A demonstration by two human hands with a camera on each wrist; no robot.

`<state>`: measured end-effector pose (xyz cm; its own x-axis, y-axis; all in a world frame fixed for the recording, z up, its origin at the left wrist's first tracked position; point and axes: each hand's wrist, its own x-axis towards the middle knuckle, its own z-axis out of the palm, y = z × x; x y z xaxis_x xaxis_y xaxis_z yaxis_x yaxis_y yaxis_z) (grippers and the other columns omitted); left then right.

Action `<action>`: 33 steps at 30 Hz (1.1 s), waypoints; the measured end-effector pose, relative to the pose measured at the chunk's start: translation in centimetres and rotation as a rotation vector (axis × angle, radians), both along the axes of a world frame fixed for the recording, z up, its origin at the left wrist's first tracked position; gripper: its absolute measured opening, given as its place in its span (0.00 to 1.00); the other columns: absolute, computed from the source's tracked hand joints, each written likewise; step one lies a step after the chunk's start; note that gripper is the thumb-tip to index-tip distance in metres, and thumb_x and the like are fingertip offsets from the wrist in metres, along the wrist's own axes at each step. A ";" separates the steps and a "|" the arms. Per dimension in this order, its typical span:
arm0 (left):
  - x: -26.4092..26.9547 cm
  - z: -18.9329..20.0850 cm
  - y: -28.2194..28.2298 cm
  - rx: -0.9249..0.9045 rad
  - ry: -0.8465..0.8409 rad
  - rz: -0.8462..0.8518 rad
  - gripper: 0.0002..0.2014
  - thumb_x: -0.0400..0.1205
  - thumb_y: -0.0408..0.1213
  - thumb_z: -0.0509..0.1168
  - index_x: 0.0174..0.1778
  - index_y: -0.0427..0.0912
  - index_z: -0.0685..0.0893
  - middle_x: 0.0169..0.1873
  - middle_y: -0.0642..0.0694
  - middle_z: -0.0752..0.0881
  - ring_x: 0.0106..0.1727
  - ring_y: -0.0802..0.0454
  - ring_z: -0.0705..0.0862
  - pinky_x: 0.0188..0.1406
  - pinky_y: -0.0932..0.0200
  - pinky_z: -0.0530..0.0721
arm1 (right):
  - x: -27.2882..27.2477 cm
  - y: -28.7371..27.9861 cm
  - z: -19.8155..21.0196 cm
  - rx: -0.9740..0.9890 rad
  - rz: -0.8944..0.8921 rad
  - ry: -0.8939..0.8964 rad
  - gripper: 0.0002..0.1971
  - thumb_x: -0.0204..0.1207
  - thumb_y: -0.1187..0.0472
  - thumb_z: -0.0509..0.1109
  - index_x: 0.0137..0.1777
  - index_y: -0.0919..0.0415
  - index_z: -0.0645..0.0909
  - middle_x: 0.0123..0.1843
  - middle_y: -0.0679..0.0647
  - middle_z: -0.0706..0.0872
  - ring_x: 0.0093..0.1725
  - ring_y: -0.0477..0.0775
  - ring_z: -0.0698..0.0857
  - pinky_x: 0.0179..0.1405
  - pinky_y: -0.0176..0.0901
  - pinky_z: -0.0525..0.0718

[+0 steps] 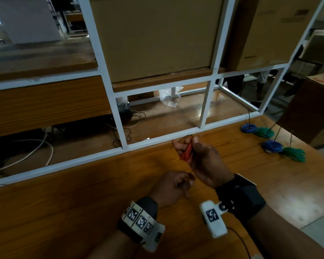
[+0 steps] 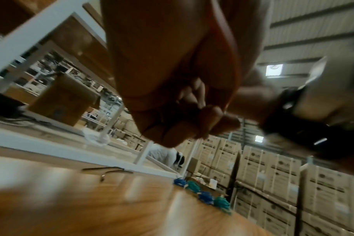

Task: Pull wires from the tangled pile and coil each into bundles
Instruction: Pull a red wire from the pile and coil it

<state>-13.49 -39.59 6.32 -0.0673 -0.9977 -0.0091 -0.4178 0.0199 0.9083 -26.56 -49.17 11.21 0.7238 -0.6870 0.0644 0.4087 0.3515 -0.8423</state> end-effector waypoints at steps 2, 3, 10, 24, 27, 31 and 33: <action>-0.8 0.4 -0.1 0.031 -0.149 -0.030 0.08 0.88 0.42 0.63 0.54 0.51 0.88 0.38 0.50 0.90 0.36 0.57 0.87 0.39 0.57 0.86 | -0.7 -0.9 -1.6 -0.477 -0.241 0.358 0.20 0.94 0.55 0.56 0.56 0.71 0.83 0.53 0.66 0.92 0.53 0.60 0.91 0.49 0.52 0.87; -0.6 0.7 -0.3 -0.012 -0.269 -0.009 0.09 0.87 0.43 0.62 0.53 0.52 0.88 0.39 0.51 0.90 0.37 0.56 0.88 0.39 0.55 0.87 | -1.0 -1.1 -2.3 -0.659 -0.272 0.471 0.20 0.94 0.53 0.57 0.53 0.67 0.85 0.49 0.61 0.93 0.47 0.61 0.90 0.45 0.58 0.86; 3.3 4.0 -0.2 -0.300 -0.773 -0.089 0.10 0.83 0.52 0.66 0.49 0.55 0.91 0.42 0.58 0.90 0.41 0.61 0.84 0.42 0.56 0.84 | -3.2 -0.1 -3.5 -0.876 0.182 0.818 0.24 0.89 0.36 0.60 0.45 0.53 0.87 0.41 0.52 0.88 0.38 0.56 0.85 0.43 0.63 0.85; 2.7 5.8 0.5 -0.154 0.384 -0.160 0.10 0.78 0.35 0.74 0.55 0.41 0.92 0.57 0.41 0.91 0.61 0.42 0.89 0.59 0.49 0.88 | -4.0 0.6 0.4 -0.063 0.864 0.133 0.17 0.88 0.54 0.64 0.56 0.70 0.83 0.41 0.59 0.88 0.50 0.60 0.88 0.54 0.47 0.81; 1.5 4.7 1.0 -0.145 0.465 -0.051 0.14 0.79 0.39 0.71 0.58 0.40 0.90 0.52 0.40 0.92 0.53 0.44 0.92 0.47 0.54 0.90 | -4.5 -0.5 -0.2 0.031 0.823 0.127 0.18 0.89 0.55 0.63 0.57 0.72 0.84 0.50 0.64 0.91 0.52 0.59 0.90 0.58 0.46 0.85; 1.5 2.7 1.7 -0.153 0.432 -0.022 0.20 0.78 0.52 0.73 0.62 0.46 0.89 0.57 0.42 0.91 0.57 0.41 0.91 0.52 0.43 0.91 | -4.9 -0.8 -1.0 0.135 0.786 0.161 0.21 0.89 0.55 0.64 0.62 0.78 0.80 0.50 0.71 0.88 0.50 0.61 0.91 0.55 0.45 0.90; 1.6 2.5 2.0 -0.162 0.383 -0.015 0.21 0.76 0.56 0.74 0.62 0.51 0.89 0.58 0.44 0.91 0.58 0.43 0.90 0.53 0.41 0.90 | -5.0 -0.5 -1.1 0.177 0.759 0.165 0.21 0.90 0.57 0.64 0.63 0.80 0.78 0.48 0.70 0.87 0.47 0.60 0.92 0.52 0.45 0.91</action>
<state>-11.85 -37.55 8.77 -0.0501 -0.9830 0.1767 -0.0485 0.1791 0.9826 -31.54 -49.70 10.11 0.9889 0.0077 -0.1486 -0.1215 0.6182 -0.7765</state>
